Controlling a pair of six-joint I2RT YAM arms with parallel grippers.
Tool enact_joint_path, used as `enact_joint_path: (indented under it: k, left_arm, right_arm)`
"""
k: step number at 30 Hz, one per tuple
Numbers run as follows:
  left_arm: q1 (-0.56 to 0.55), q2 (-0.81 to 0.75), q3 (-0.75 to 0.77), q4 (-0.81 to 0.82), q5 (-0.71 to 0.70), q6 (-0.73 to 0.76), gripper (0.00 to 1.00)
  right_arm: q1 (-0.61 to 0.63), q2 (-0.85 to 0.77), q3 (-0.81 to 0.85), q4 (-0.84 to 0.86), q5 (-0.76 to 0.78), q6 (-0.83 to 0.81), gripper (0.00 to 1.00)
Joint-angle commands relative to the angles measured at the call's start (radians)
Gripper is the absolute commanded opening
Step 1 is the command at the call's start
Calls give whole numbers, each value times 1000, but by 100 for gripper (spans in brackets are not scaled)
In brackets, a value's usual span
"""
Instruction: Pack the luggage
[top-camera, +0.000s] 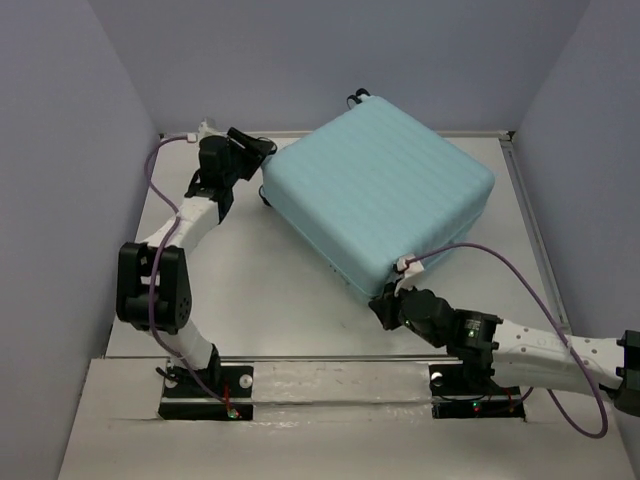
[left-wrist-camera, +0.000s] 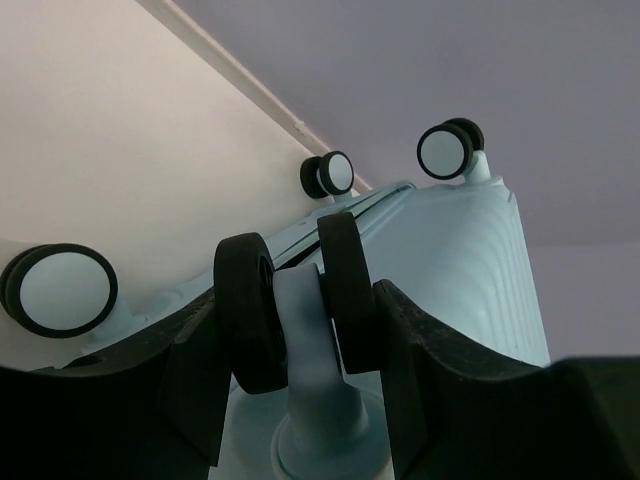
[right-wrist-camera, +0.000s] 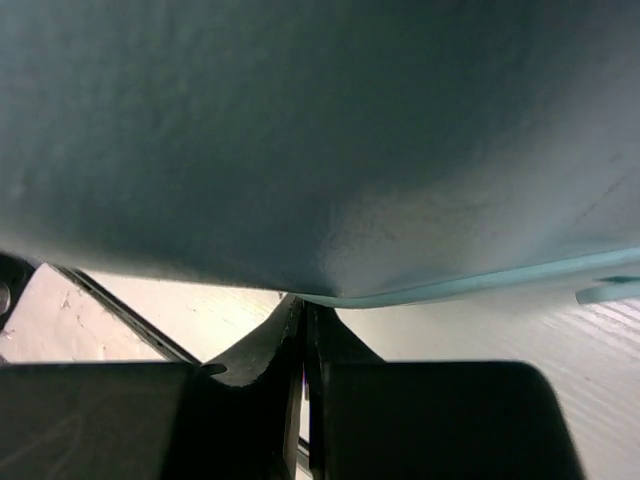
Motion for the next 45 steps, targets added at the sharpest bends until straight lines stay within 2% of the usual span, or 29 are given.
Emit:
enact_joint_path:
  k: [1, 2, 4, 7, 8, 9, 10, 11, 12, 13, 15, 16, 19, 20, 21, 22, 23, 25, 27, 29, 30, 31, 33, 34, 36, 38, 39, 42, 45]
  left_arm:
    - [80, -324, -199, 104, -91, 137, 6]
    - [83, -367, -295, 102, -94, 142, 6]
    - [91, -486, -418, 99, -104, 149, 6]
    - [95, -558, -485, 75, -85, 148, 6]
    - [91, -584, -523, 76, -62, 114, 6]
    - [83, -597, -546, 84, -39, 91, 6]
    - [72, -614, -578, 113, -10, 73, 6]
    - [46, -657, -638, 122, -7, 56, 6]
    - [34, -682, -663, 121, -13, 51, 6]
    - [25, -724, -715, 121, -24, 45, 6]
    - [20, -760, -755, 121, -22, 39, 6]
    - [20, -794, -770, 111, -27, 36, 6]
    - [19, -820, -816, 108, -21, 31, 6]
    - [19, -832, -826, 105, -22, 40, 6]
    - [19, -838, -830, 105, -15, 40, 6]
    - [19, -849, -833, 104, -10, 51, 6]
    - [19, -857, -829, 87, -8, 57, 6]
    - [19, -875, -823, 81, 7, 63, 6]
    - [2, -901, -815, 68, 10, 73, 6]
    - [-11, -906, -816, 67, 16, 74, 6]
    - [-17, -904, -823, 74, 27, 73, 6]
    - [-18, -904, -826, 81, 31, 73, 6]
    - [-18, -907, -830, 84, 38, 86, 6]
    - [-18, -915, -833, 85, 39, 88, 6]
    - [-24, -923, -846, 90, 50, 80, 6]
    - [-47, -959, -858, 88, 62, 79, 6]
    - [-64, -978, -861, 81, 51, 80, 6]
    - [-110, -1012, -843, 4, -1, 132, 6]
    - [-129, -986, -843, 18, 16, 140, 6]
  right_arm:
    - [-195, 4, 128, 144, -183, -103, 7]
    - [-290, 27, 147, 156, -227, -125, 7]
    - [-354, 59, 191, 191, -306, -163, 7]
    - [-354, 101, 199, 258, -381, -136, 7]
    - [-337, 95, 105, 301, -458, -66, 7]
    - [-304, 77, 51, 347, -454, -24, 7]
    - [-191, 76, 5, 380, -418, 17, 7]
    - [-128, 89, -25, 414, -306, 72, 7]
    - [-78, 116, -36, 426, -261, 89, 7]
    - [-23, 204, -4, 449, -220, 99, 7]
    - [29, 306, 74, 463, -172, 73, 7]
    - [68, 416, 189, 434, -105, 12, 7]
    - [68, 538, 346, 347, -8, -71, 7]
    - [33, 526, 381, 316, 36, -120, 7]
    - [-14, 489, 377, 307, 16, -128, 7]
    - [-77, 436, 340, 308, -98, -122, 7]
    - [-217, 323, 320, 308, -157, -121, 7]
    - [-347, 239, 303, 278, -243, -139, 7]
    - [-415, 218, 332, 254, -307, -183, 7]
    - [-415, 243, 317, 279, -349, -159, 7]
    - [-367, 262, 223, 364, -450, -122, 7]
    - [-305, 264, 149, 426, -465, -43, 7]
    - [-161, 344, -7, 533, -352, 52, 7]
    - [-53, 407, -2, 613, -331, 103, 7]
    - [19, 530, 91, 592, -280, 79, 7]
    - [30, 608, 232, 513, -198, 36, 7]
    - [19, 601, 242, 511, -170, 22, 7]
    - [-36, 503, 237, 462, -138, 19, 7]
    - [-47, 417, 269, 338, -63, -10, 7]
